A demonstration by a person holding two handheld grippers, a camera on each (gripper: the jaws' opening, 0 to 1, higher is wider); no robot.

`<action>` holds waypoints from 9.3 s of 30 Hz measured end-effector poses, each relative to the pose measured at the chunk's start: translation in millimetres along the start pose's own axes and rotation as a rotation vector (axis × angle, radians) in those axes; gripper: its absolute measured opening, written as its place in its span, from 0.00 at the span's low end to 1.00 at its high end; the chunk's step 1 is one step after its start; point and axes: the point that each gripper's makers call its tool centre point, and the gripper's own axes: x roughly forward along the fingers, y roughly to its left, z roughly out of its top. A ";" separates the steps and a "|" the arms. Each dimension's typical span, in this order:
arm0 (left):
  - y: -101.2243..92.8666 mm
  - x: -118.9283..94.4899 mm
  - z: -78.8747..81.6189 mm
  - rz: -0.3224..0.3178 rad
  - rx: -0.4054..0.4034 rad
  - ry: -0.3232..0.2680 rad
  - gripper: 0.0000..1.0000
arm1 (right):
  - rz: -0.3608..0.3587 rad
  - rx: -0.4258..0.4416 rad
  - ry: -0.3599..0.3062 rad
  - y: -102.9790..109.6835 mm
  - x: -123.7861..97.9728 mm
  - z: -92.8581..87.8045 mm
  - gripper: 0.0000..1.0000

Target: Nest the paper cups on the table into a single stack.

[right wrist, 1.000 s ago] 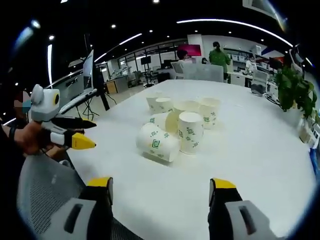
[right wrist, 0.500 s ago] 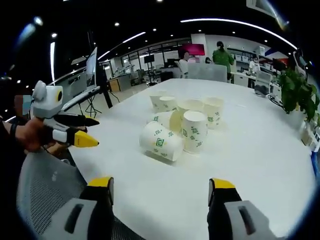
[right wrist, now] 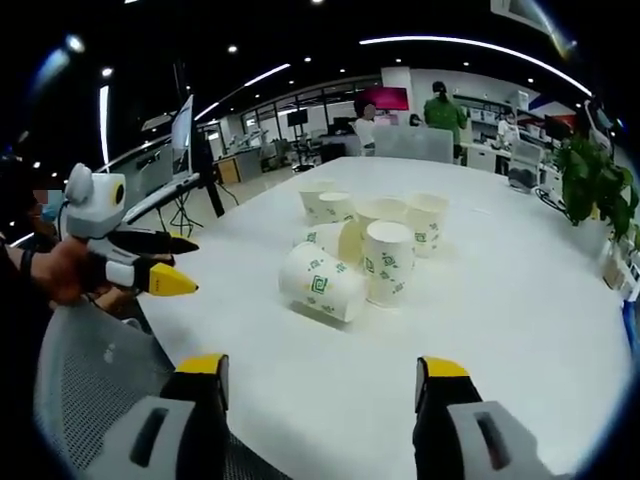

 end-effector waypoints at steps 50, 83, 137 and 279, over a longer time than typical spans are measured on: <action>-45.6 22.8 8.5 -0.204 0.002 0.049 0.70 | -0.018 0.010 -0.024 -8.6 0.8 1.3 0.75; -86.7 99.8 32.1 -0.391 -0.178 0.097 0.59 | -0.020 -0.002 -0.014 -8.6 2.5 0.1 0.74; -94.1 66.8 12.4 -0.446 0.217 0.164 0.00 | -0.001 -0.018 -0.004 -2.4 1.8 -1.5 0.72; -20.7 0.9 -21.1 -0.172 -0.042 0.092 0.59 | 0.256 -0.044 0.041 7.9 128.7 54.4 0.39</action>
